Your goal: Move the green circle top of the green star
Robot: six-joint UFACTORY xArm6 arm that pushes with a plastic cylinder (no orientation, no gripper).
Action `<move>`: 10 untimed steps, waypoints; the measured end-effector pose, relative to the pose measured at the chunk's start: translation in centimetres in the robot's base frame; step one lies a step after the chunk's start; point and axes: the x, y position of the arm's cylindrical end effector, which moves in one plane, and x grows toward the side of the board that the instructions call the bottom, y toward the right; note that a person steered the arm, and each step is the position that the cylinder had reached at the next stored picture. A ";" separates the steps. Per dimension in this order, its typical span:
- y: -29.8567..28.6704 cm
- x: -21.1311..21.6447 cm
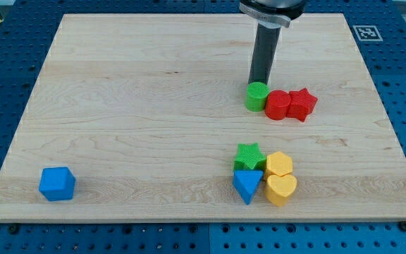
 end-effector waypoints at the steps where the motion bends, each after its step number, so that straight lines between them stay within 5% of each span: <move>1: 0.0 0.0; 10: -0.9 5.4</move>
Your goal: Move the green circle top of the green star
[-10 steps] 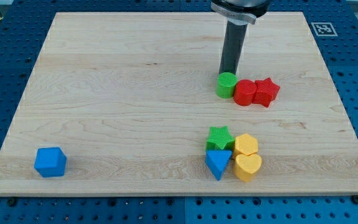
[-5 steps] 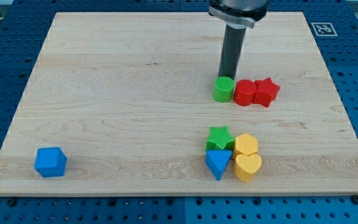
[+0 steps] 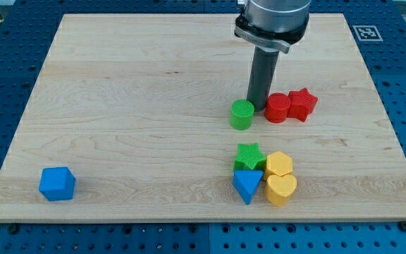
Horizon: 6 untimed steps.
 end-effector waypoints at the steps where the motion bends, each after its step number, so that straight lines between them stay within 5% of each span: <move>1: 0.0 1.3; 6: -1.6 2.2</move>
